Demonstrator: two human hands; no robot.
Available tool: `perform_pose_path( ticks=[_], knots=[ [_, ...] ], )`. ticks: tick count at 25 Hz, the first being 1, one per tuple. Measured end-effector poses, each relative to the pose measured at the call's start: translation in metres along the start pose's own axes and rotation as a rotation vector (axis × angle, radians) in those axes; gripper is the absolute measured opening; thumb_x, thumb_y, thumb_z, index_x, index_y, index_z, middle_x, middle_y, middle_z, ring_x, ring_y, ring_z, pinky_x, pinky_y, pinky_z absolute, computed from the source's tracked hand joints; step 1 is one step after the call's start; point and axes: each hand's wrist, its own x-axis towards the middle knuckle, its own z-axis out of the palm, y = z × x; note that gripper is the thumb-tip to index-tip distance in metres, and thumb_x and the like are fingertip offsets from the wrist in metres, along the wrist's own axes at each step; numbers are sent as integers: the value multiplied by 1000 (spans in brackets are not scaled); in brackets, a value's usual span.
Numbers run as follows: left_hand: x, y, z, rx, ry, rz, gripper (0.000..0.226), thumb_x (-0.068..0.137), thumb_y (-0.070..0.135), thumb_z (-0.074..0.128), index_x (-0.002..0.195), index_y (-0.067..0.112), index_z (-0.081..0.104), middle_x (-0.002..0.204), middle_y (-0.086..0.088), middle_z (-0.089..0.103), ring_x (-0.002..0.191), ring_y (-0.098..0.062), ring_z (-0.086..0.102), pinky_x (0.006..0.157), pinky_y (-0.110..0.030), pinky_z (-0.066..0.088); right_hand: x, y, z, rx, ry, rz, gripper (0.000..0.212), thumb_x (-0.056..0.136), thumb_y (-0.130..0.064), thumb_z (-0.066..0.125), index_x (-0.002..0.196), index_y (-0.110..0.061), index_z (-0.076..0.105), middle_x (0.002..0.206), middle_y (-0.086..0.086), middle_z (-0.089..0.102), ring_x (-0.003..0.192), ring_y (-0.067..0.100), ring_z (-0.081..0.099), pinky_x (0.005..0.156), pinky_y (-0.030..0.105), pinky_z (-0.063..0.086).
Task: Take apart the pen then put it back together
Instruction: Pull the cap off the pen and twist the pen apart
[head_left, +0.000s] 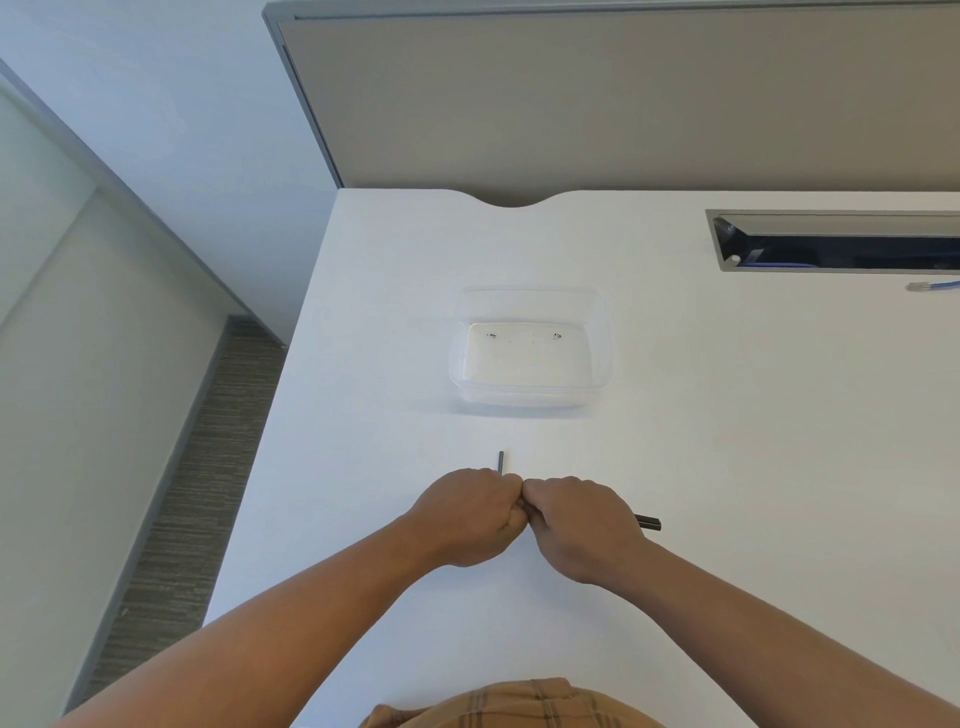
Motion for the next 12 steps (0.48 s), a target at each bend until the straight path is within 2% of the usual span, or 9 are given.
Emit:
perform_pose_path(
  ticks=[4,6,8,10,12],
  knots=[
    [2,3,-10,-96,38,-37,27,92,35,28,74,18,38,68,-2,50,60,-21,46,55,-36,33,2,-2,-2,28,37,4,23,103,-33,37,81,-26,39,71,-5,56,63,26,49,57,35,33],
    [3,4,-15,-355,114,-95,29,94,36,32,78,15,44,71,-7,58,61,-20,48,55,-37,39,6,-1,-5,217,58,58,30,106,-36,39,80,-20,43,67,-6,52,60,21,45,57,35,35],
    [2,5,-17,-694,188,-181,28,97,38,40,85,16,53,74,-5,64,60,-13,51,55,-29,42,10,0,-9,455,78,104,30,106,-33,41,84,-17,53,68,-3,58,58,16,45,58,35,39],
    [0,8,-15,-989,239,-249,20,101,34,52,94,18,61,77,2,66,63,-8,56,56,-23,47,9,1,-11,649,80,125,24,106,-24,42,95,-23,63,80,-3,68,60,8,53,60,27,45],
    [-1,12,-11,-1162,256,-271,18,98,36,62,98,18,66,78,2,66,67,-10,57,60,-23,48,8,-1,-10,826,68,120,26,106,-21,43,111,-33,65,88,-6,73,69,5,64,65,19,49]
  ],
)
